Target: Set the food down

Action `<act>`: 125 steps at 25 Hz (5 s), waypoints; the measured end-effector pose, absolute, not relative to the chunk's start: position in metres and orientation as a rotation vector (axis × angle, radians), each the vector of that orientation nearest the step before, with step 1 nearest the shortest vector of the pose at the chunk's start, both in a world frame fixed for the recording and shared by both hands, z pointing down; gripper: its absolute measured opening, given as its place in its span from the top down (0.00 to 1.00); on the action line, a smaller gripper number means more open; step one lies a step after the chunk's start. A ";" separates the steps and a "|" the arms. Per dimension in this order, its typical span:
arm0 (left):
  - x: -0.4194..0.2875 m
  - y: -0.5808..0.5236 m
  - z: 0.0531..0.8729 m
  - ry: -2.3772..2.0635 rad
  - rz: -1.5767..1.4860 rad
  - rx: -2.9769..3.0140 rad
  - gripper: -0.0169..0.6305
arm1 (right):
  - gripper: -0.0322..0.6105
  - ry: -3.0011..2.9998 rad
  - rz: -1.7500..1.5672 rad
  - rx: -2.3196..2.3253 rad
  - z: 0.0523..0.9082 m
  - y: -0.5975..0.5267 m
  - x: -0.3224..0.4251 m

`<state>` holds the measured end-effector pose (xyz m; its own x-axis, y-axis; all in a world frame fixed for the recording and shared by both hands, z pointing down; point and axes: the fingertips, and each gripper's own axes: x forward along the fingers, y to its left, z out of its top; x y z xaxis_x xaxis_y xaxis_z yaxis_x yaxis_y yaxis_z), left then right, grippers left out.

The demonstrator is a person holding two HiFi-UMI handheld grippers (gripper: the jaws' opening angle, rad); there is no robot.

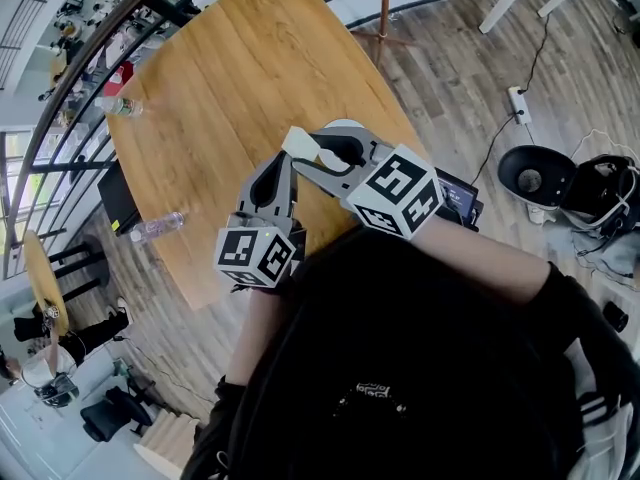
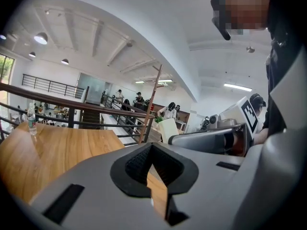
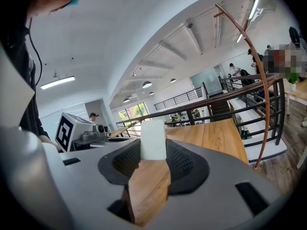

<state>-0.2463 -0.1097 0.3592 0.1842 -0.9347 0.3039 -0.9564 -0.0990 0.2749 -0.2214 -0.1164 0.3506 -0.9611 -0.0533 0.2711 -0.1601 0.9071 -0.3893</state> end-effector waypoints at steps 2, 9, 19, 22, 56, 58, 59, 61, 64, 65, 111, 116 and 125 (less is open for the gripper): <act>-0.256 -0.110 0.361 -1.775 0.059 2.043 0.97 | 0.68 -2.809 0.605 0.176 0.353 -0.119 -0.226; -0.270 -0.106 0.373 -1.751 0.070 1.997 0.97 | 0.68 -2.779 0.623 0.210 0.365 -0.128 -0.232; -0.267 -0.112 0.389 -1.721 0.073 1.987 0.97 | 0.68 -2.738 0.636 0.189 0.382 -0.126 -0.234; -0.265 -0.110 0.392 -1.711 0.081 1.987 0.97 | 0.68 -2.733 0.642 0.183 0.385 -0.124 -0.234; -0.253 -0.100 0.439 -1.586 0.149 1.937 0.97 | 0.68 -2.602 0.656 0.275 0.465 -0.122 -0.227; -0.251 -0.101 0.437 -1.583 0.153 1.941 0.97 | 0.68 -2.592 0.658 0.278 0.470 -0.122 -0.226; -0.251 -0.101 0.437 -1.582 0.154 1.943 0.97 | 0.68 -2.586 0.660 0.280 0.472 -0.122 -0.226; -0.254 -0.100 0.438 -1.582 0.159 1.943 0.97 | 0.68 -2.578 0.664 0.281 0.478 -0.122 -0.229; -0.259 -0.099 0.441 -1.581 0.163 1.938 0.97 | 0.68 -2.567 0.664 0.281 0.485 -0.123 -0.233; -0.260 -0.099 0.442 -1.581 0.163 1.934 0.97 | 0.68 -2.563 0.663 0.282 0.488 -0.123 -0.234; -0.273 -0.105 0.485 -1.525 0.263 1.833 0.97 | 0.68 -2.100 0.690 0.305 0.639 -0.130 -0.219; -0.274 -0.105 0.490 -1.522 0.270 1.816 0.97 | 0.68 -2.070 0.691 0.307 0.649 -0.133 -0.214; -0.275 -0.104 0.495 -1.513 0.262 1.792 0.97 | 0.68 -2.015 0.624 0.309 0.670 -0.134 -0.207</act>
